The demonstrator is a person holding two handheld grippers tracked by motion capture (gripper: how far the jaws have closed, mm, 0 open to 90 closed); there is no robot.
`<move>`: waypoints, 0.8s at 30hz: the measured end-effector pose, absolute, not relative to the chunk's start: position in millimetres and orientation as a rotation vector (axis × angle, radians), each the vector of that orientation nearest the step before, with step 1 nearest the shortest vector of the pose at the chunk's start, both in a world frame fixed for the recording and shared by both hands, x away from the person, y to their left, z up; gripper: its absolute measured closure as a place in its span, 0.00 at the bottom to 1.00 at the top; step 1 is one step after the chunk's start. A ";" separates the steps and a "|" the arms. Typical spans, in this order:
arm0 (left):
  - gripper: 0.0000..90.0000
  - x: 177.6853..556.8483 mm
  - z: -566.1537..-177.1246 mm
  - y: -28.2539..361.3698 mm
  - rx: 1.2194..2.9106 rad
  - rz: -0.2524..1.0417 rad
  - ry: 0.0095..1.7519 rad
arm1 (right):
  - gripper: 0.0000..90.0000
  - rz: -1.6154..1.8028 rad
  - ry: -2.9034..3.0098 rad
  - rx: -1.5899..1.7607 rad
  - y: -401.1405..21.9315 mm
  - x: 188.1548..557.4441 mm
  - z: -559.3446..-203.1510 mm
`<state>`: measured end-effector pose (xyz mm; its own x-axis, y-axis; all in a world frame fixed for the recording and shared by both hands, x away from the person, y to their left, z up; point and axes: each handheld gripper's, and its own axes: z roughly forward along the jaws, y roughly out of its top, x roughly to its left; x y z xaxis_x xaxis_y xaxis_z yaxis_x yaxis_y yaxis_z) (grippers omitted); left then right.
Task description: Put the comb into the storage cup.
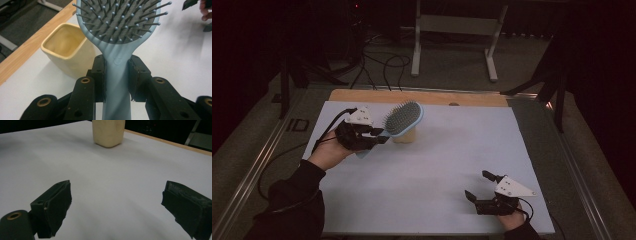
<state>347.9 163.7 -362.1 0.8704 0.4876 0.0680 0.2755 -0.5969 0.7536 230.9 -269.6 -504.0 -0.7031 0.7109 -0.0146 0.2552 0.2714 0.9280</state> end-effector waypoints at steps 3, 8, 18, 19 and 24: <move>0.78 349.0 -359.8 163.6 2.227 0.355 0.562 | 0.10 1.427 2.114 0.870 -269.7 230.8 -503.7; 0.78 349.8 -355.1 164.6 2.191 0.391 0.581 | 0.10 1.423 2.113 0.868 -269.8 230.8 -503.5; 0.78 352.2 -347.8 167.8 2.101 0.480 0.647 | 0.10 1.420 2.117 0.871 -269.6 230.7 -503.6; 0.78 353.0 -347.7 167.8 2.094 0.473 0.652 | 0.10 1.422 2.115 0.866 -269.9 230.8 -503.4; 0.78 354.0 -347.7 165.3 2.071 0.502 0.676 | 0.10 1.420 2.117 0.870 -269.7 230.7 -503.5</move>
<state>354.0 165.3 -347.7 0.7704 0.6299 0.0986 0.2765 -0.4694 0.8386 230.7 -269.7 -503.5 -0.7030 0.7110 -0.0167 0.2544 0.2733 0.9277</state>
